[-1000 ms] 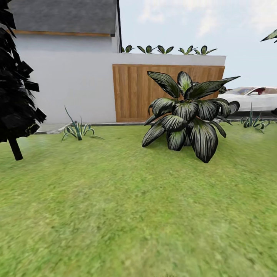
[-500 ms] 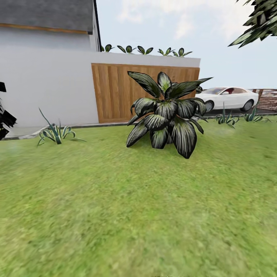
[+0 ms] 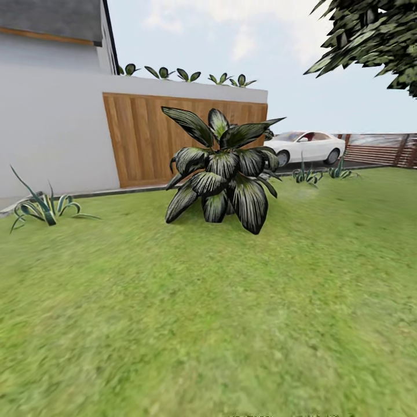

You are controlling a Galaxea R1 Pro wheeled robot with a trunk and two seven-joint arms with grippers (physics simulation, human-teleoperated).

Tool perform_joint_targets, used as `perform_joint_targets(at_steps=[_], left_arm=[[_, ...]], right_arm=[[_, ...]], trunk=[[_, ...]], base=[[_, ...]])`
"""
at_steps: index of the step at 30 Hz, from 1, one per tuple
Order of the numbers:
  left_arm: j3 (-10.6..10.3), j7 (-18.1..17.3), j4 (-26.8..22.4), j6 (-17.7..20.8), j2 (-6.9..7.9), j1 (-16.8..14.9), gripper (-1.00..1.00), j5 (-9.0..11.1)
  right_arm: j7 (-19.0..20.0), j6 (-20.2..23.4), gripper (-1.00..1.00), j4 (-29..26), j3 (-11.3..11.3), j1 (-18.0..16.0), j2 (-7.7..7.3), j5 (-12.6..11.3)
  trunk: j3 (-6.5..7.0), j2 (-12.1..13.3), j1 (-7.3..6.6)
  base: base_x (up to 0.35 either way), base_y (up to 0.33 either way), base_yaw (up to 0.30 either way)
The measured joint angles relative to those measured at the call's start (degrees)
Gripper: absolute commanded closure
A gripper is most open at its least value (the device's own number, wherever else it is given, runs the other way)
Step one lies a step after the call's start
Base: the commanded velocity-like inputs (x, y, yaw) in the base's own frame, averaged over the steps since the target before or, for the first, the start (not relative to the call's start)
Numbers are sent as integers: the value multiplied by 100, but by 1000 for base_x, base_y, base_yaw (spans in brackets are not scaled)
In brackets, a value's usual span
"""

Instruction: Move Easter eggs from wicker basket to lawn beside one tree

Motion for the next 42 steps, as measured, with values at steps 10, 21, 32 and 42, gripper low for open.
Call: perform_joint_targets(at_steps=[10,21,32,42], left_arm=[[0,0,0,0,0,0,-100,-2],[-32,-8,9,0,-1,0,-100,-26],[-32,-8,7,8,0,1,-100,-51],[-26,-8,7,8,5,0,-100,-51]], right_arm=[[0,-10,-100,0,-5,0,0,-3],[-8,-2,-100,-7,-24,0,0,-14],[-18,13,-100,-6,-31,-1,-8,-16],[-16,6,-100,-9,-5,0,-35,15]], trunk=[[0,0,0],[0,0,-2],[0,0,-3],[-10,0,-3]], base=[[0,-20,-300],[137,-246,-300],[245,-227,-139],[255,-222,-281]])
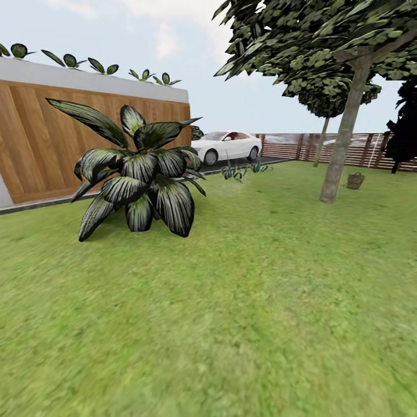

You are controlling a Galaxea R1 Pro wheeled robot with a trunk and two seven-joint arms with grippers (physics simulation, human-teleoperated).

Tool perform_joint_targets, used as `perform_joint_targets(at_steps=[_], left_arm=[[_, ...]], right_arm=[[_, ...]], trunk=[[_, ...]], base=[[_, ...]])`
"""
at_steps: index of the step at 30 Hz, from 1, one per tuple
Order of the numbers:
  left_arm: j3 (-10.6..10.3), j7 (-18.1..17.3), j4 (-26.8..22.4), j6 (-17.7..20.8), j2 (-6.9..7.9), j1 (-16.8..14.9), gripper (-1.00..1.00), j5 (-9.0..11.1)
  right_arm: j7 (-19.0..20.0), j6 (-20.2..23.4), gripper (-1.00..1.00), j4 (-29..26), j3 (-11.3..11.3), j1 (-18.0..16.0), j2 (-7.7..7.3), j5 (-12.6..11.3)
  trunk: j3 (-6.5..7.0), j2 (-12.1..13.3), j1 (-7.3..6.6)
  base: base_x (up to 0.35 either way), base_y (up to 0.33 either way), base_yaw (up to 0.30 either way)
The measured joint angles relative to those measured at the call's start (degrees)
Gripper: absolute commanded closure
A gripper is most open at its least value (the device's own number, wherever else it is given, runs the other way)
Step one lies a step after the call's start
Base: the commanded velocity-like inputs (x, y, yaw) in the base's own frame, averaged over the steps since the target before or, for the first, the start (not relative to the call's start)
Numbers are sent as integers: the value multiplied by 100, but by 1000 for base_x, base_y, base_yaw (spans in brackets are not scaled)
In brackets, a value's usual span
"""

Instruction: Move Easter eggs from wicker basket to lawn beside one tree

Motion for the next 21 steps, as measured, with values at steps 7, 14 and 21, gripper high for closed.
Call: perform_joint_targets(at_steps=[7,14,21], left_arm=[[1,0,-5,0,0,0,-100,0],[6,0,-7,-5,-4,0,-100,16],[32,45,-565,9,-11,-5,-100,64]], right_arm=[[0,0,-100,0,-6,0,0,-19],[-3,16,-100,1,-21,0,0,-20],[-16,12,-100,-23,-34,-1,-47,-37]], trunk=[[0,0,0],[-1,0,0],[-30,0,0]], base=[[256,-222,-300],[255,-222,-277],[256,-222,-176]])
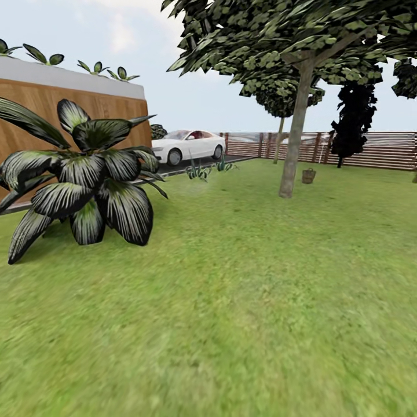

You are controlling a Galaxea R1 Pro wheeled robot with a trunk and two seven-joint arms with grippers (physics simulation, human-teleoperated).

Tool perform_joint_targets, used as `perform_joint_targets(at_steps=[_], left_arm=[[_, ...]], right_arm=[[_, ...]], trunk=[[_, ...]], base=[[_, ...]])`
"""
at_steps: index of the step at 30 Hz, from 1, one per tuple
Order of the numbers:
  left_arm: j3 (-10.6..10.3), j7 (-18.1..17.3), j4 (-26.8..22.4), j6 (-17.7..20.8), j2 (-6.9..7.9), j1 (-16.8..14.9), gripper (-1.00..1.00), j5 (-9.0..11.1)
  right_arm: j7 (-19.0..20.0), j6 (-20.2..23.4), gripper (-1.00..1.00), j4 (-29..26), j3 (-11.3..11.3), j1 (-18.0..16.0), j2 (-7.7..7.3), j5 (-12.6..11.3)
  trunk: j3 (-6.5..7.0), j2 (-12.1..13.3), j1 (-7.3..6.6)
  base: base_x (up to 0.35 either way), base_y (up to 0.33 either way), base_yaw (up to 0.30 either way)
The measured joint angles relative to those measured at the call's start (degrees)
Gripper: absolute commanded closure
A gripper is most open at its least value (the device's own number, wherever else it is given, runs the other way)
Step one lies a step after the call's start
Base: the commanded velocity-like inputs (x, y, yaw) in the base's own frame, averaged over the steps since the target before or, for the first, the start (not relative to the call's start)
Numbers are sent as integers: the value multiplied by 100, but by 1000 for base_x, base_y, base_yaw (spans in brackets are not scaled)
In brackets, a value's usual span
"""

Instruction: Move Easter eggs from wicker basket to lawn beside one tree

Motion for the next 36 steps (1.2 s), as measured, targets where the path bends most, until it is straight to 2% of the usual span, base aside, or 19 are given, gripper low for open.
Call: perform_joint_targets(at_steps=[3,6,10,12,13,15,16,17,19,20,22,23,24,25,26,28,29,32,36], left_arm=[[2,8,-600,22,5,-1,-100,5],[5,11,-1622,400,-11,-3,-100,41],[6,42,-2825,875,-66,-1,-100,480],[7,152,-3464,1176,-94,-5,-100,680],[7,179,-3601,1285,-99,-6,-100,708],[11,245,-4154,1923,-120,-30,-100,843],[11,260,-4388,2191,-127,-56,-100,928],[11,272,-4684,2465,-141,-134,-100,1050],[10,291,-5194,2861,-158,-359,-100,1305],[11,301,-5394,3003,-161,-524,-100,1482],[10,308,-5515,3101,-159,-797,-100,1683],[13,310,-5554,3141,-147,-1080,-100,1788],[22,311,-5575,3161,-134,-1439,-100,1851],[75,313,-5599,3177,-126,-1689,-100,1884],[179,332,-5660,3229,-122,-1886,-100,1898],[339,373,-5893,3551,-118,-2091,-100,1907],[759,436,-6103,4151,-95,-2242,-100,1877],[964,461,-6085,4288,-84,-2282,-100,1870],[1015,474,-5829,4317,-82,-2292,-100,1843]], right_arm=[[7,41,-100,21,29,0,-72,24],[-96,74,-100,-54,2,-3,-78,-8],[-125,510,-100,-1514,5,-25,-80,-250],[-144,570,-100,-1488,155,-25,85,-219],[-161,542,-100,-1414,217,-25,132,-175],[-476,209,-100,-1327,510,-24,252,66],[-785,132,-100,-1608,578,-26,269,125],[-1149,250,-100,-2193,641,-32,276,142],[-1579,955,-100,-3582,694,-28,270,126],[-1573,1828,-100,-4448,709,-24,263,36],[-1047,3074,-100,-6110,726,-28,258,-182],[-429,3958,-100,-7035,728,-84,257,-334],[20,4656,-100,-8200,736,-248,264,-377],[235,5126,-100,-8683,754,-613,292,-433],[329,5457,-100,-8882,776,-1063,326,-460],[331,5697,-100,-8902,777,-1501,384,-481],[111,5825,-100,-8758,563,-1828,391,-439],[-81,5824,-100,-8287,323,-1918,339,-440],[-165,5715,-100,-8164,252,-2004,282,-501]], trunk=[[-20,0,0],[-30,0,0],[-58,1,-1],[-76,1,-1],[-85,1,-1],[-94,0,-1],[-96,0,-1],[-97,1,-1],[-97,1,-1],[-98,1,-1],[-97,1,-1],[-99,1,-1],[-97,1,-1],[-95,2,-1],[-95,2,0],[-96,2,0],[-96,2,0],[-98,1,0],[-98,1,0]], base=[[260,-230,-116],[288,-197,2],[315,-115,-6],[321,-104,-14],[322,-117,11],[322,-124,6],[322,-129,3],[322,-130,2],[322,-132,1],[322,-133,0],[328,-82,0],[335,-28,0],[336,-14,0],[337,-7,0],[337,-5,0],[338,-2,-37],[338,0,-69],[338,0,-33],[338,-26,-6]])
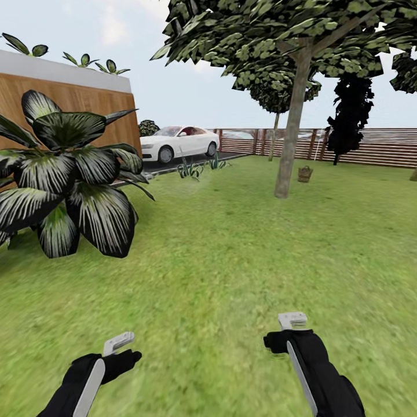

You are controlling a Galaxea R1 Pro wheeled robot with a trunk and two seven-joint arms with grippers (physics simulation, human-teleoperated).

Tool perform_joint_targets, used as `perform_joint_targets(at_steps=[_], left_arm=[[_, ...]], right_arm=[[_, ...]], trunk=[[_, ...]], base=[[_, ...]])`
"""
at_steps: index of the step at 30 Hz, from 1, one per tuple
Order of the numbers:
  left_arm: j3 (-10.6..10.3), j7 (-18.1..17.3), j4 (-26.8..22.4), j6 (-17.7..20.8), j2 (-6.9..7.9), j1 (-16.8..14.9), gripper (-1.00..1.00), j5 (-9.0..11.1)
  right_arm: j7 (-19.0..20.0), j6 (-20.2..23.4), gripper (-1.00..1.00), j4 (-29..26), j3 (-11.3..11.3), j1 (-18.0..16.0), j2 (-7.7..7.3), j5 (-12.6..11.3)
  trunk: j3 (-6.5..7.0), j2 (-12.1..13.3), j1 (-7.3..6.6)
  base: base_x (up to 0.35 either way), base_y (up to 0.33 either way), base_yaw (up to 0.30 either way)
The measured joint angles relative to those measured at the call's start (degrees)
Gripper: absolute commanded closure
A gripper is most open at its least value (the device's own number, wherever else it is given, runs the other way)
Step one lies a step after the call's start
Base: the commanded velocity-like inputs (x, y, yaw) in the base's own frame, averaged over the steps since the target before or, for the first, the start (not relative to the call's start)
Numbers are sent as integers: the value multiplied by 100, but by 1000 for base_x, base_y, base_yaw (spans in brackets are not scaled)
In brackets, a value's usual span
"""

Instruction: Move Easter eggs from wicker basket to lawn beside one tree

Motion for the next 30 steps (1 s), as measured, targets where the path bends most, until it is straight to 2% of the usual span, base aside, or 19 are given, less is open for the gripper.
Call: perform_joint_targets(at_steps=[3,5,6,7,9,11,15,19,21,22,24,25,27,30], left_arm=[[10,-3,103,1,6,-2,-100,-7],[5,-5,123,-3,9,-2,-100,-8],[-2,-5,128,-4,9,-2,-100,-8],[-7,-5,132,-5,7,-2,-100,-8],[-20,-7,150,-5,6,-2,-100,-13],[-19,-15,179,-5,16,-2,-100,-11],[-18,-24,277,0,19,-2,-100,-15],[-29,-30,648,-6,10,-2,-100,-18],[-30,-32,717,-7,10,-2,-100,-15],[-31,-35,733,-7,9,-2,-100,-9],[-31,-54,725,-7,9,-2,-100,-2],[-31,-60,714,-7,9,-2,-100,-1],[-31,-64,670,-7,17,-2,-100,1],[-31,-56,409,-6,25,-2,-100,-3]], right_arm=[[-163,-251,-100,342,-28,-439,-2,-11],[-255,-397,-100,1452,-88,-827,-44,-32],[-278,-593,-100,2195,-105,-1067,-57,-41],[-289,-800,-100,2598,-111,-1171,-57,-38],[-367,-1220,-100,3006,-108,-1293,-29,-21],[-507,-1344,-100,3130,-105,-1334,-22,-5],[-599,-1299,-100,3015,-132,-1352,-75,-24],[-596,-1121,-100,2810,-138,-1353,-101,-47],[-590,-1097,-100,2724,-126,-1357,-80,-48],[-591,-1063,-100,2485,-102,-1368,-35,-43],[-595,-722,-100,1851,49,-1376,108,-45],[-591,-383,-100,1491,208,-1378,168,-53],[-582,-29,-100,1097,367,-1379,199,-51],[-585,111,-100,1089,449,-1379,208,-34]], trunk=[[0,0,0],[0,1,0],[0,1,0],[0,0,0],[0,0,0],[0,0,0],[0,0,0],[0,0,0],[0,0,0],[0,0,0],[0,0,0],[1,0,0],[0,0,0],[0,0,0]], base=[[338,-64,-14],[338,-69,-74],[338,-70,-100],[338,-71,-107],[338,-71,-69],[338,-72,-23],[338,-72,-5],[338,-74,-18],[338,-77,-59],[338,-80,-28],[338,-96,-14],[338,-108,-6],[338,-114,-2],[338,-124,-1]])
